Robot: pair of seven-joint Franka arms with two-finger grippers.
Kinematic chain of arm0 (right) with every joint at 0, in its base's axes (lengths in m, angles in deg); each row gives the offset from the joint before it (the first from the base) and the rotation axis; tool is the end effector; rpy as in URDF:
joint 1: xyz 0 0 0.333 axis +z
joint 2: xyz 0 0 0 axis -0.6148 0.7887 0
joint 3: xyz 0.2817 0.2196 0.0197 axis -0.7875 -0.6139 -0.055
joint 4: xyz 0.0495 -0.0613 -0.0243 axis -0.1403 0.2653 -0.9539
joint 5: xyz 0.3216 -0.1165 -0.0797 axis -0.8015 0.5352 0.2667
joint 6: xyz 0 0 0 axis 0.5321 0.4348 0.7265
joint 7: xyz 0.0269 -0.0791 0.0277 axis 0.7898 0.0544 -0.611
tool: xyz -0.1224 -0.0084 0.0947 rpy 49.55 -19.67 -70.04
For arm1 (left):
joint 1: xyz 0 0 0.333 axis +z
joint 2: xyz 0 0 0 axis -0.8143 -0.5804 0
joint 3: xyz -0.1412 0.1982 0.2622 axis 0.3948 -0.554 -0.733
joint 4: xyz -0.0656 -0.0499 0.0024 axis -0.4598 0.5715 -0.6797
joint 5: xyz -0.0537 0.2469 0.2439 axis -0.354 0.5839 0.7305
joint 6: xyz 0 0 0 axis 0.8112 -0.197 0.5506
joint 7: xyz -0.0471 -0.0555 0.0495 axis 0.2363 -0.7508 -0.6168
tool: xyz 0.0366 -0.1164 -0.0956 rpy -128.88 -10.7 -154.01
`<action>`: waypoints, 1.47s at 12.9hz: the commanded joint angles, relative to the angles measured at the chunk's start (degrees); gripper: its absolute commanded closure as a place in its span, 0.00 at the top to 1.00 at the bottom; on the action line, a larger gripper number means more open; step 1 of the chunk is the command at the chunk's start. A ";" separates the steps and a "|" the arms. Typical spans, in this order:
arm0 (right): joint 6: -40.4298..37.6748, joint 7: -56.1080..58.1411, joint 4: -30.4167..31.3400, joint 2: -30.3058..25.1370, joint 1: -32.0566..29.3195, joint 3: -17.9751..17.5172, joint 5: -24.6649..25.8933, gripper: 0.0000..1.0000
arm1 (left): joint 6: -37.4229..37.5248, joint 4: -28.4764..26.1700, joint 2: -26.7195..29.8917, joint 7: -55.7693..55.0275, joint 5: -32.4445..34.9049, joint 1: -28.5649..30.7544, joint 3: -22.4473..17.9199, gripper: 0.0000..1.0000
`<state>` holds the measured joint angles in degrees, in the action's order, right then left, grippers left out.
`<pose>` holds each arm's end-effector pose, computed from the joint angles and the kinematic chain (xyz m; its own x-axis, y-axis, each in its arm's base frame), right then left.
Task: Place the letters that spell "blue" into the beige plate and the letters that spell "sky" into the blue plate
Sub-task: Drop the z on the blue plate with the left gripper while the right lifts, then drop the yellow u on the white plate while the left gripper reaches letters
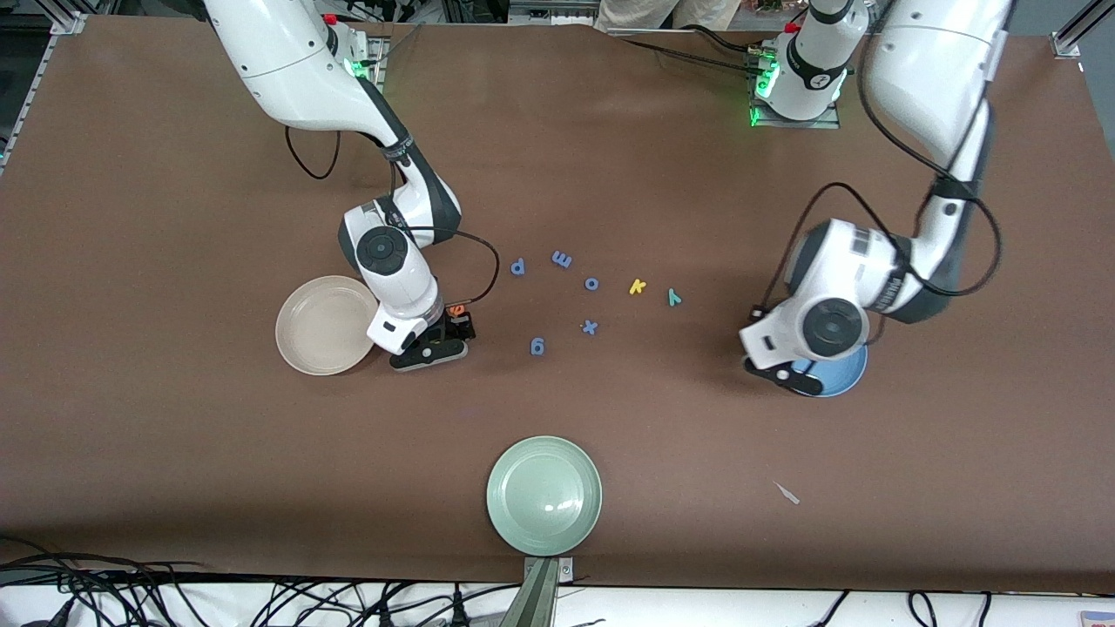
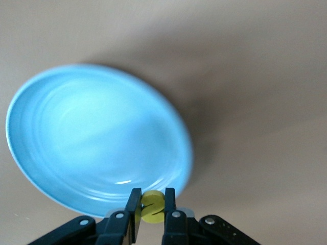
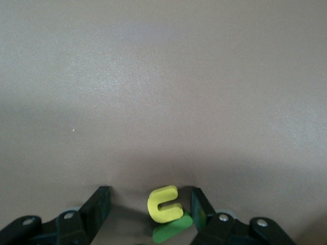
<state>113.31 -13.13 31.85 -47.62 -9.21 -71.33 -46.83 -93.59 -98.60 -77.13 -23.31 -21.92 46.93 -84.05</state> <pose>0.5922 0.3070 0.1894 0.9542 0.2534 0.1592 0.2566 -0.9665 0.0004 0.5986 -0.0946 0.2501 0.8412 -0.3659 -0.3981 -0.4081 -0.9126 -0.0235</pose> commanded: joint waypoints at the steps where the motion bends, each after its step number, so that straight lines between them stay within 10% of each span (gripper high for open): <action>1: 0.93 1.01 1.50 -0.12 -0.34 -0.34 0.09 0.60 | -1.18 -2.74 -0.19 6.55 0.88 4.07 2.20 0.63; 2: 0.84 1.27 1.50 -0.12 -0.42 -0.34 0.09 0.54 | -0.66 -2.74 0.16 6.55 0.01 3.99 2.47 0.99; 7: 0.58 3.91 2.02 -0.74 -1.30 -0.34 0.01 0.24 | 2.42 -1.69 3.41 2.54 -7.63 3.29 5.45 1.00; 15: -21.28 19.17 -8.42 -3.63 -8.32 -0.07 -6.40 0.23 | -6.88 -4.58 2.27 -31.10 -8.62 -1.79 12.58 1.00; 19: -20.71 25.26 -2.92 -5.83 -13.60 0.19 -6.85 0.25 | -20.21 -11.51 2.36 -43.52 -1.76 -5.06 12.84 0.96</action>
<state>91.43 9.68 24.70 -51.87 -21.11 -70.71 -52.43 -107.48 -105.68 -75.71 -62.36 -25.82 42.53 -71.00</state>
